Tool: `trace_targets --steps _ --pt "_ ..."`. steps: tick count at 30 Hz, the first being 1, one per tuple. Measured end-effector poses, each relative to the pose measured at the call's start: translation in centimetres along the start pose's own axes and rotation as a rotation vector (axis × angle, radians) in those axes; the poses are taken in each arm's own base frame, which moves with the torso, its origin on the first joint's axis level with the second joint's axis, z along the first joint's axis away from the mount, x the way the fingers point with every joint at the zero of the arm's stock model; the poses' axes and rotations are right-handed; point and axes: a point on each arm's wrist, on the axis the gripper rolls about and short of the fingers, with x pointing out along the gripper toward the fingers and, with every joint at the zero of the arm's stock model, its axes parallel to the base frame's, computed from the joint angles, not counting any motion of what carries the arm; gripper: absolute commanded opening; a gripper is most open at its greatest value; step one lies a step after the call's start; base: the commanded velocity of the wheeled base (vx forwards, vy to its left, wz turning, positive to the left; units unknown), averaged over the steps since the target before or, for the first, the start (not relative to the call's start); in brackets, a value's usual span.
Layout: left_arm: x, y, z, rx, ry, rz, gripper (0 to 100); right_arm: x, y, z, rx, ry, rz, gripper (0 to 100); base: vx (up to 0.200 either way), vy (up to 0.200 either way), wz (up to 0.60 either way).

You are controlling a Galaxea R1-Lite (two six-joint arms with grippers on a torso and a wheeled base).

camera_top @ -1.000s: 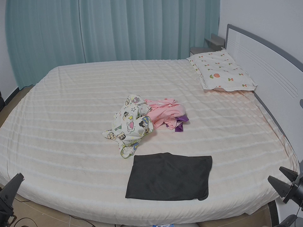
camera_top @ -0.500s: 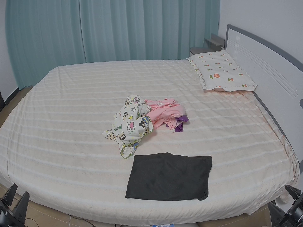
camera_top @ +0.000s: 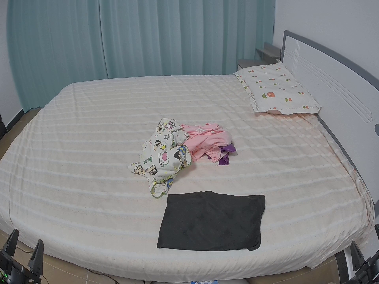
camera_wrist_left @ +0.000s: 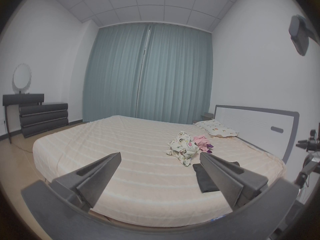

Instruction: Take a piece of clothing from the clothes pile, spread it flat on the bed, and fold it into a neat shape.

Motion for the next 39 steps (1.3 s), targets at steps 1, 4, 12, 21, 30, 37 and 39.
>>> trace_targets --steps 1,4,12,21,30,37,39 --pt "0.0 0.0 -0.02 0.014 0.001 -0.001 100 -0.01 -0.02 0.02 0.002 -0.003 -0.008 100 0.0 0.0 0.0" --pt "0.01 -0.06 -0.04 0.034 0.004 -0.028 100 -0.04 -0.05 0.07 0.017 -0.012 -0.021 100 0.0 0.0 0.0" --pt "-0.01 -0.32 -0.17 0.049 0.023 -0.157 100 0.0 -0.03 0.09 -0.033 -0.024 -0.013 100 0.0 0.0 0.0" --pt "-0.02 -0.08 -0.76 0.1 0.081 -0.184 100 0.39 0.16 -0.46 -0.003 -0.043 0.051 100 0.0 0.0 0.0" --pt "-0.35 -0.25 -0.79 0.095 0.028 -0.011 100 0.49 0.19 -0.62 0.021 -0.045 0.059 100 0.0 0.0 0.0" --pt "-0.57 -0.24 -0.86 0.094 0.0 0.006 100 0.47 0.16 -0.32 0.055 -0.074 0.05 100 0.0 0.0 0.0" --pt "-0.6 -0.25 -0.87 0.095 -0.003 0.005 100 0.48 0.15 -0.32 0.057 -0.074 0.053 100 0.0 0.0 0.0"
